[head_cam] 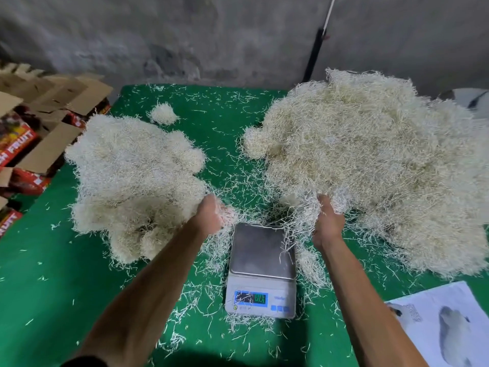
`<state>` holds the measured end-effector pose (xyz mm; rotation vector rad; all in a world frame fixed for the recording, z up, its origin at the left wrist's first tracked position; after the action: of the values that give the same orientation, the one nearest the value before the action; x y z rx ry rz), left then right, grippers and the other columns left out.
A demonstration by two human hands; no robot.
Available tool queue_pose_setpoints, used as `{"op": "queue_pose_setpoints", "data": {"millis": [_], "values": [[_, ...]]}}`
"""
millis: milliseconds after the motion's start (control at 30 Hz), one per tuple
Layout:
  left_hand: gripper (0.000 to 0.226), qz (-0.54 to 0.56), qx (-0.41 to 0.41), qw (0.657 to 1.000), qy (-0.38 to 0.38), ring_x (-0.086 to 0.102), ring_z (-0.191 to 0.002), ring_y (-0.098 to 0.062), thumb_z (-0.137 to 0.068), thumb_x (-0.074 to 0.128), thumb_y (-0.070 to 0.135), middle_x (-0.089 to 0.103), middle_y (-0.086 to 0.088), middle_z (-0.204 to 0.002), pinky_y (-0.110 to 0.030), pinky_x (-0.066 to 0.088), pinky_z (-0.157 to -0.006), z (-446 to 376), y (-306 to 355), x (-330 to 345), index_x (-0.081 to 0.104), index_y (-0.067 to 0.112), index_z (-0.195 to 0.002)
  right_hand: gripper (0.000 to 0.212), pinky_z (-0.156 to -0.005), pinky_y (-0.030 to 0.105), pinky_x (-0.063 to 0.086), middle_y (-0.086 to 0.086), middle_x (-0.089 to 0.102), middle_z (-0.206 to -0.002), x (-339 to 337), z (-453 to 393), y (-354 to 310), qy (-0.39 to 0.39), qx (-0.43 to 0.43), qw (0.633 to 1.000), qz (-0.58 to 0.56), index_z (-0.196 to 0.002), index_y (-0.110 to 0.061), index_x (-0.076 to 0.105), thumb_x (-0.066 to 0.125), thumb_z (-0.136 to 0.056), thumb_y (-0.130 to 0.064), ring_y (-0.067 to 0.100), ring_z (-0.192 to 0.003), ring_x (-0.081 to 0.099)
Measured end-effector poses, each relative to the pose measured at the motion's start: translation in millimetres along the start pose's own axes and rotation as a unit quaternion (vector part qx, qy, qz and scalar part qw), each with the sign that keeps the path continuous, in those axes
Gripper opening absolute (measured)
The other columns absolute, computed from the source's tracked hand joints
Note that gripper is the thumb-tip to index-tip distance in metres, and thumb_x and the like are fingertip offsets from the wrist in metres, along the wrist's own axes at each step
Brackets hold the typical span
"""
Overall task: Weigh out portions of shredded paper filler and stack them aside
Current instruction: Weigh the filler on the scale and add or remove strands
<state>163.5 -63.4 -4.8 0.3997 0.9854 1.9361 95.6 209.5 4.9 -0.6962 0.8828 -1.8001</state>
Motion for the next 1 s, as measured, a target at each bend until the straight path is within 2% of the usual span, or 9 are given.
{"op": "queue_pose_setpoints", "data": {"millis": [167,300,467,633,700,767,867,900,1000], "values": [[0.071,0.165,0.012,0.982,-0.088,0.023,-0.152,-0.033,-0.105,0.029,0.057,0.025,-0.014,-0.165,-0.050,0.020,-0.122,10.6,100.9,80.8,0.028,0.009,-0.157,0.081,-0.070,0.039,0.062,-0.005,0.034,-0.043,-10.9,-4.0,-7.0,0.018,0.017,1.000,0.004,-0.133,0.007,0.053,0.076,-0.086,-0.054,0.006,-0.037,0.021],[0.079,0.156,0.151,0.973,-0.084,0.024,-0.151,-0.030,-0.097,0.037,0.067,0.023,-0.010,-0.166,-0.055,0.017,-0.121,6.1,180.1,113.2,0.026,0.018,-0.159,0.080,-0.111,0.052,0.046,-0.009,0.030,-0.067,-19.0,-7.3,-8.5,0.010,0.025,1.000,0.004,-0.131,0.007,0.051,0.074,-0.086,-0.055,0.007,-0.048,0.024],[0.086,-0.189,0.151,0.969,-0.051,0.026,-0.149,-0.036,-0.096,0.058,0.053,0.020,-0.011,-0.166,-0.055,0.024,-0.122,-26.2,160.1,107.5,0.013,0.020,-0.161,0.097,-0.063,0.031,0.042,0.008,0.054,-0.086,-15.0,7.9,-8.5,-0.011,-0.006,1.000,0.006,-0.157,0.000,0.027,0.073,-0.089,-0.052,0.006,-0.055,0.029],[0.057,-0.339,0.133,0.930,-0.044,0.063,-0.107,-0.026,-0.100,0.053,0.050,0.061,-0.014,-0.120,-0.043,0.056,-0.088,-8.1,60.1,70.0,0.050,0.004,-0.134,0.098,-0.047,0.022,0.043,0.022,0.060,-0.133,-6.0,29.1,-5.0,-0.058,-0.030,0.997,0.044,-0.160,-0.011,0.030,0.072,-0.084,-0.057,0.005,-0.054,0.034],[0.048,-0.275,0.149,0.948,-0.051,0.059,-0.080,-0.013,-0.103,0.040,0.058,0.058,-0.002,-0.096,-0.030,0.050,-0.067,18.3,26.4,60.9,0.059,0.015,-0.106,0.083,-0.093,0.045,0.056,0.028,0.066,-0.115,1.6,37.7,-1.7,-0.083,-0.032,0.995,0.039,-0.147,-0.007,0.049,0.071,-0.085,-0.057,0.009,-0.059,0.050],[0.064,-0.126,0.068,0.982,-0.119,0.061,-0.104,-0.020,-0.098,0.034,0.072,0.057,-0.002,-0.114,-0.039,0.054,-0.080,44.1,-7.7,57.9,0.059,0.018,-0.123,0.068,-0.119,0.055,0.036,0.017,0.067,-0.090,11.8,45.4,3.4,-0.089,-0.038,0.994,0.056,-0.123,-0.004,0.060,0.069,-0.088,-0.061,0.012,-0.068,0.062],[0.094,0.195,-0.175,0.927,-0.267,0.041,-0.138,-0.047,-0.081,0.045,0.087,0.039,-0.013,-0.154,-0.068,0.049,-0.077,71.0,-47.3,66.5,0.037,0.025,-0.152,0.098,-0.101,0.041,0.051,0.013,0.075,-0.084,23.1,67.0,21.0,-0.143,-0.108,0.976,0.124,-0.142,-0.012,0.056,0.055,-0.079,-0.088,0.031,-0.105,0.072],[0.099,0.274,-0.205,0.893,-0.292,0.043,-0.136,-0.047,-0.080,0.049,0.086,0.044,-0.019,-0.154,-0.069,0.048,-0.078,76.6,-52.8,67.2,0.039,0.020,-0.152,0.104,-0.069,0.034,0.060,0.004,0.067,-0.061,23.3,74.0,30.7,-0.169,-0.155,0.962,0.151,-0.140,-0.013,0.058,0.047,-0.077,-0.095,0.015,-0.053,0.066],[0.079,0.378,-0.173,0.874,-0.252,0.062,-0.116,-0.037,-0.090,0.055,0.069,0.068,-0.024,-0.124,-0.054,0.050,-0.097,81.2,-52.3,66.3,0.060,0.003,-0.133,0.097,-0.061,0.022,0.048,-0.012,0.047,-0.054,17.3,83.4,57.0,-0.193,-0.278,0.894,0.295,-0.114,-0.003,0.070,0.020,-0.096,-0.083,0.004,-0.050,0.056]]}}
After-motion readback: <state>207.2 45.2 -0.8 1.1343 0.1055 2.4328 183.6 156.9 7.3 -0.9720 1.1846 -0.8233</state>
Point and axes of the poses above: each hand's wrist, its own z-axis away from the middle knuckle, its own x-axis out of the palm, y = z × x, the point moved 1 cm from there along -z, towards the middle knuckle
